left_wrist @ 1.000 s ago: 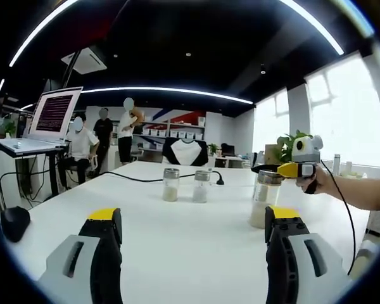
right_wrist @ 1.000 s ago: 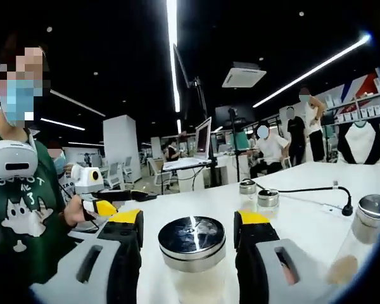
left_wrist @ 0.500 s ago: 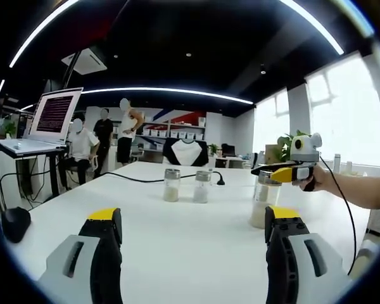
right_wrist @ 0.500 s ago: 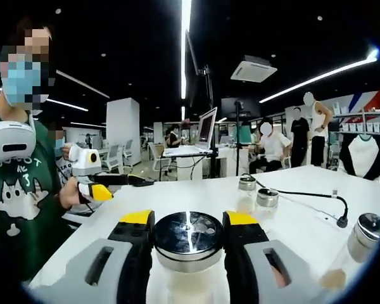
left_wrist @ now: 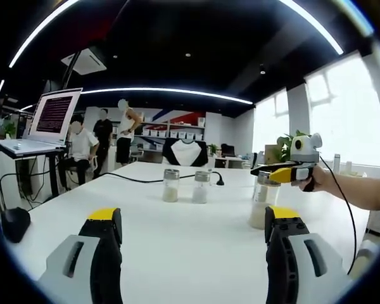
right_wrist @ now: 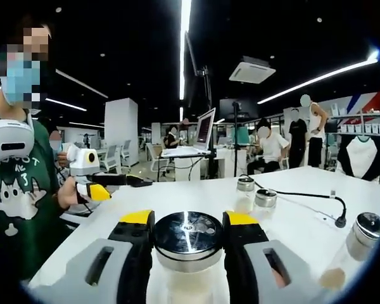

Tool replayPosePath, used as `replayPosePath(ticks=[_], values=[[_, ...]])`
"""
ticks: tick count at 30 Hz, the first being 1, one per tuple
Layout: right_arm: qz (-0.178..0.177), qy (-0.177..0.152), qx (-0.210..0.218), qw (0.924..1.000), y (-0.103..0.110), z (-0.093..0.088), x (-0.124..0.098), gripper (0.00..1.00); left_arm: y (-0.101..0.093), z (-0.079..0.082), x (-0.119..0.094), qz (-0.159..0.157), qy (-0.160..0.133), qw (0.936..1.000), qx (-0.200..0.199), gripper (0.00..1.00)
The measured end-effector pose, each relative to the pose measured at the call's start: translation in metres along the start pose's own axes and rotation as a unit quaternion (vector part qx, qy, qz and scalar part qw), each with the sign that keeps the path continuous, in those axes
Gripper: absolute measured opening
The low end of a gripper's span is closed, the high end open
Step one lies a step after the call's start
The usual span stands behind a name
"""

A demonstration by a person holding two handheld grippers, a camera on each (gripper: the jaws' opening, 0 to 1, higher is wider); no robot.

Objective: Rotate the seasoning bottle until the label or dispensing opening points toward the visible target arrow and the bottle remains upright within the marked orientation range

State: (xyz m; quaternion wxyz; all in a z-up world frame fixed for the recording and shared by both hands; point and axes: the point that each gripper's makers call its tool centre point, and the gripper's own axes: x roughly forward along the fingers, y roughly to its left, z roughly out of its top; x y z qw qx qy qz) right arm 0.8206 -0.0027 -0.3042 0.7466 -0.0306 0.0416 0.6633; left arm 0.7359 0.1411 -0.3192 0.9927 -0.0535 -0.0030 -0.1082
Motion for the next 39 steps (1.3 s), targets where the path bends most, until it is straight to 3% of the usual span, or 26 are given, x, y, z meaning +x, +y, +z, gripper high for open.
replayPosePath(ticks=[39], values=[[-0.114, 0.022, 0.016, 0.9931, -0.0058, -0.0002, 0.0002, 0.41, -0.0001, -0.0055, 0.0002, -0.003, 0.008, 1.0000, -0.004, 0.99]])
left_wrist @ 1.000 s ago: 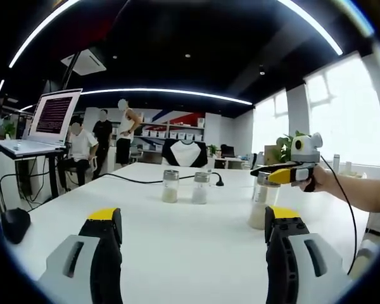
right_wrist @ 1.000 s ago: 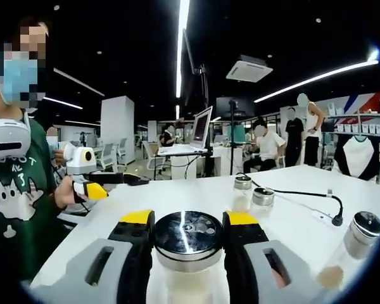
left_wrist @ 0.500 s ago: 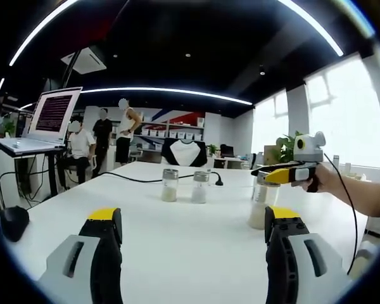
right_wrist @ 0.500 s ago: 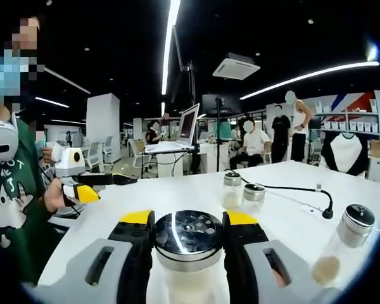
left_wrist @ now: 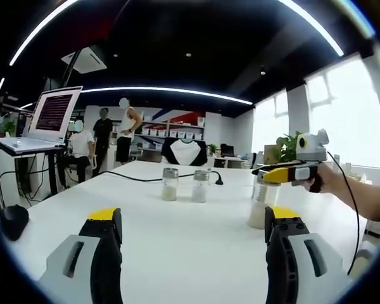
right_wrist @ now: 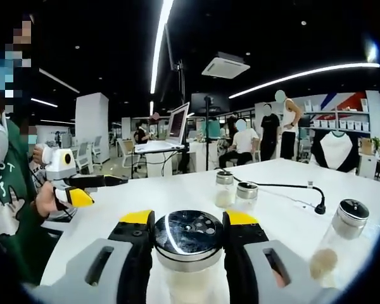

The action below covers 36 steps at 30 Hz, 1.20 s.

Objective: Rotate the seasoning bottle until the label or dispensing opening points toward the visible target arrow and the bottle remains upright within the marked orientation range

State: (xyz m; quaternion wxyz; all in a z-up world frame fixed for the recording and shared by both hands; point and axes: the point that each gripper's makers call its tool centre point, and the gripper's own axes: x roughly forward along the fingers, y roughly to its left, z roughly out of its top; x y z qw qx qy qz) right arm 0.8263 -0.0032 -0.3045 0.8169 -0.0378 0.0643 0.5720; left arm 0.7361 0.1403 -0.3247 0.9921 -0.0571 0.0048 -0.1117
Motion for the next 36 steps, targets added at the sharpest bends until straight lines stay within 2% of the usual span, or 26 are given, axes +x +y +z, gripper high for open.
replayPosePath(ticks=[16, 27, 36], values=[[-0.050, -0.007, 0.007, 0.9987, -0.005, 0.001, 0.000, 0.41, -0.002, 0.002, -0.001, -0.002, -0.005, 1.0000, -0.006, 0.98], [-0.098, -0.010, 0.010, 0.9951, -0.008, 0.001, -0.002, 0.41, -0.002, 0.002, -0.001, -0.001, -0.003, 1.0000, -0.006, 0.98], [-0.124, -0.007, 0.014, 0.9922, -0.011, 0.001, -0.003, 0.41, -0.001, 0.002, -0.001, 0.000, -0.003, 1.0000, -0.008, 0.98]])
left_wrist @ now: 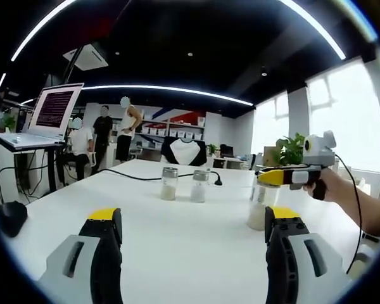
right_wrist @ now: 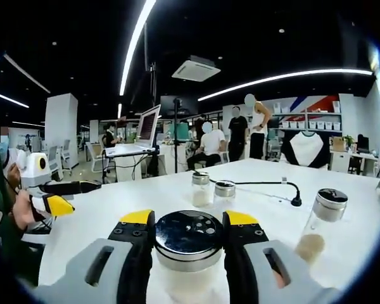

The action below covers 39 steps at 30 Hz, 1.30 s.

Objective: Rotate the seasoning bottle until the label or dispensing opening points toward the visible target arrow and the bottle remains upright within the marked orientation range

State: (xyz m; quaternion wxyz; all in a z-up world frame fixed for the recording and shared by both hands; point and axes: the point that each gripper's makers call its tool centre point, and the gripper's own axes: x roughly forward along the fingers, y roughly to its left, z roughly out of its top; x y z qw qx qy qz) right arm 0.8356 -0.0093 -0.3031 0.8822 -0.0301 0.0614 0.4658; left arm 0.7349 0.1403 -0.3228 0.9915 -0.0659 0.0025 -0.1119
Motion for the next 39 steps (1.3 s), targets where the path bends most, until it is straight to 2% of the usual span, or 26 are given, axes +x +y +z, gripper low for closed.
replayPosePath(ticks=[14, 39], values=[[-0.040, 0.017, 0.003, 0.9991, -0.0038, -0.0015, 0.0000, 0.41, -0.0004, 0.0000, 0.0001, -0.001, 0.001, 1.0000, 0.000, 0.98], [-0.116, 0.003, 0.003, 0.9933, -0.0088, -0.0029, -0.0053, 0.41, 0.0016, -0.0005, -0.0003, 0.004, 0.000, 1.0000, -0.001, 0.98]])
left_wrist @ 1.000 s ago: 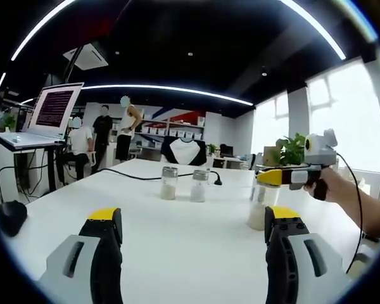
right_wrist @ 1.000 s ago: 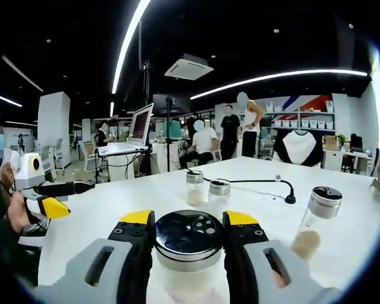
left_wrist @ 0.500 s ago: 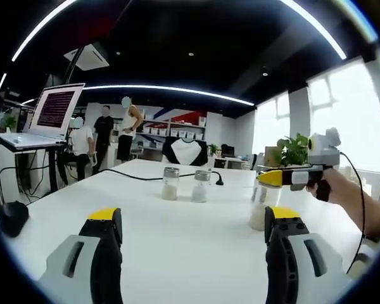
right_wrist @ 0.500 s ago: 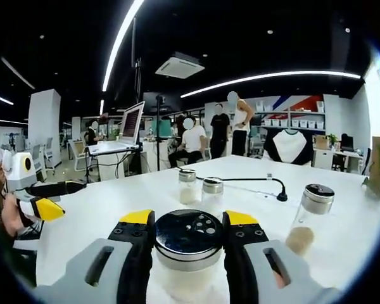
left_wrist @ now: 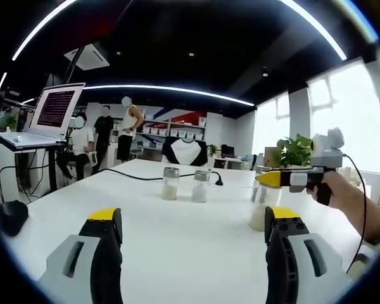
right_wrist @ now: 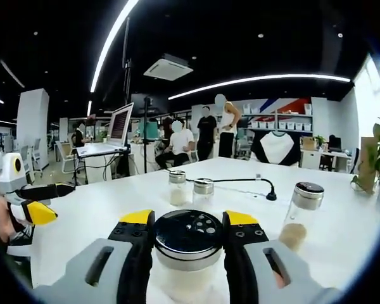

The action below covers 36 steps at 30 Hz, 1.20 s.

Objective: Rotate the seasoning bottle until the label or dispensing opening points toward the visible target arrow and the bottle remains upright within the marked orientation range

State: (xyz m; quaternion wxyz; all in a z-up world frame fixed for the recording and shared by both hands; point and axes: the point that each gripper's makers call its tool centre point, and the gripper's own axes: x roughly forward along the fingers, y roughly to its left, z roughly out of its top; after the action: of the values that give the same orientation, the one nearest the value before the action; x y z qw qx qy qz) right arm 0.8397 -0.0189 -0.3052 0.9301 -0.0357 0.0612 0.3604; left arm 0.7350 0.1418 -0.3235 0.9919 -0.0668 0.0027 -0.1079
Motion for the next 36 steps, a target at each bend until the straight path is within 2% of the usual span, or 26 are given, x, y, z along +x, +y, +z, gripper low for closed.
replayPosePath(ticks=[12, 20, 23, 24, 25, 27, 28, 31, 36], values=[[-0.042, -0.013, 0.009, 0.9990, 0.001, -0.001, 0.000, 0.42, -0.004, -0.001, 0.000, -0.007, 0.002, 1.0000, -0.003, 0.98], [-0.049, -0.016, 0.011, 0.9986, -0.001, 0.000, 0.000, 0.42, -0.003, -0.001, 0.000, -0.005, 0.002, 1.0000, -0.003, 0.98], [-0.044, -0.010, 0.023, 0.9987, -0.001, -0.001, 0.001, 0.42, -0.003, -0.001, 0.000, -0.004, 0.002, 1.0000, -0.002, 0.98], [-0.037, 0.007, 0.021, 0.9991, 0.000, -0.006, 0.001, 0.43, -0.003, -0.002, 0.000, -0.005, 0.002, 1.0000, -0.002, 0.98], [-0.035, 0.002, 0.021, 0.9992, -0.001, -0.005, 0.003, 0.46, -0.003, -0.002, 0.000, -0.006, 0.003, 1.0000, -0.002, 0.98], [-0.022, -0.004, 0.027, 0.9994, 0.002, -0.004, 0.004, 0.60, -0.003, -0.001, -0.001, -0.006, 0.002, 1.0000, -0.002, 0.98], [-0.019, -0.004, 0.025, 0.9995, 0.002, -0.004, 0.003, 0.62, -0.002, -0.001, -0.001, -0.005, 0.002, 1.0000, -0.002, 0.98], [-0.005, -0.019, 0.016, 0.9997, 0.006, 0.003, 0.000, 0.63, -0.001, -0.001, -0.001, -0.003, 0.002, 1.0000, -0.003, 0.98], [0.020, -0.019, 0.007, 0.9996, 0.005, 0.007, -0.002, 0.62, -0.001, -0.003, 0.001, -0.007, 0.004, 1.0000, -0.002, 0.98]])
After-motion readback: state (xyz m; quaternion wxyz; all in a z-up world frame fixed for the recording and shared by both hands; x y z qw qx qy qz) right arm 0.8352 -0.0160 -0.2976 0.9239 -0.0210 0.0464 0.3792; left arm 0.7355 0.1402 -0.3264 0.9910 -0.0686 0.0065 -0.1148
